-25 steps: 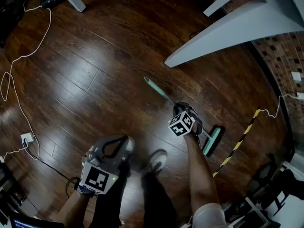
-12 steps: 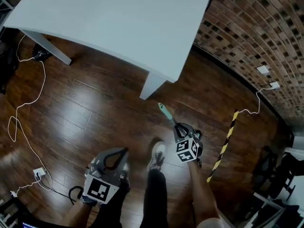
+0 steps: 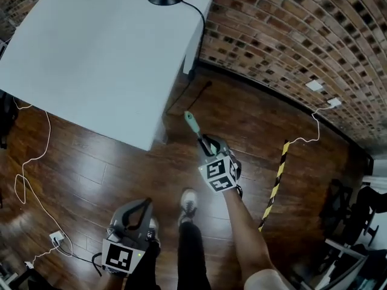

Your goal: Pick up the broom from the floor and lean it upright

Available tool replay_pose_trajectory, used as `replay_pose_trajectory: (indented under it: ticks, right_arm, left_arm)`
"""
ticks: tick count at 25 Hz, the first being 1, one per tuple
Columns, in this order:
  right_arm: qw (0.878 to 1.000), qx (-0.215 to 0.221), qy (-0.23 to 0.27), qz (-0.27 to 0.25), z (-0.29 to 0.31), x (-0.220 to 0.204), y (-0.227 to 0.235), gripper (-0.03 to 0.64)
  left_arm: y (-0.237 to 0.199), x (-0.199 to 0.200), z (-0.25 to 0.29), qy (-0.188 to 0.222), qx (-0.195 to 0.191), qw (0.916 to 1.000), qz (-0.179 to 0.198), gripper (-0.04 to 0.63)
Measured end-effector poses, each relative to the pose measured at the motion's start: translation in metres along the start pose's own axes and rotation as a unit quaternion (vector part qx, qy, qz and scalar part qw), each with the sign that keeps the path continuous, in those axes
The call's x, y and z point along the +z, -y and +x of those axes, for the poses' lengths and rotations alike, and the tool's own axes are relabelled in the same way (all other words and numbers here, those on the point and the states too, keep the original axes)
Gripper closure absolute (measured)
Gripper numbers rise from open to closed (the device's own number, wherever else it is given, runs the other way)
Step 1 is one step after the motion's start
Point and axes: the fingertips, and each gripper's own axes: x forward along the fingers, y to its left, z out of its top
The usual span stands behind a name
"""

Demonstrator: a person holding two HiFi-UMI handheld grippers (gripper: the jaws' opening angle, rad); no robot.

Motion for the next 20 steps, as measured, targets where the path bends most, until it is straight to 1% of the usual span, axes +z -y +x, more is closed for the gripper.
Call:
replay_pose_trajectory:
  ticks: [3, 8, 11, 13, 18, 20]
  right_arm:
    - [1.0, 0.007, 0.022, -0.005, 0.019, 0.034, 0.01, 0.528]
    - [0.999, 0.022, 0.036, -0.024, 0.051, 0.067, 0.018, 0.526]
    - [0.999, 0.017, 0.042, -0.017, 0.058, 0.076, 0.026, 0.526]
    - [0.999, 0.012, 0.044, -0.022, 0.058, 0.078, 0.027, 0.523]
    - [0.996, -0.016, 0.051, -0.072, 0.057, 0.079, 0.024, 0.496]
    - [0.996, -0.021, 0.053, -0.073, 0.057, 0.077, 0.026, 0.472]
  left_arm:
    - [-0.002, 0.003, 0.012, -0.007, 0.004, 0.9999, 0.008, 0.597]
    - [-0.017, 0.01, 0.021, -0.011, 0.025, 0.9996, -0.005, 0.597]
    - [-0.021, 0.012, 0.021, -0.014, 0.032, 0.9994, -0.008, 0.597]
    - [-0.022, 0.009, 0.02, -0.016, 0.032, 0.9993, -0.008, 0.597]
    - [-0.022, 0.009, 0.012, -0.009, 0.034, 0.9993, -0.015, 0.597]
    - [-0.022, 0.008, 0.013, -0.01, 0.029, 0.9994, -0.014, 0.597]
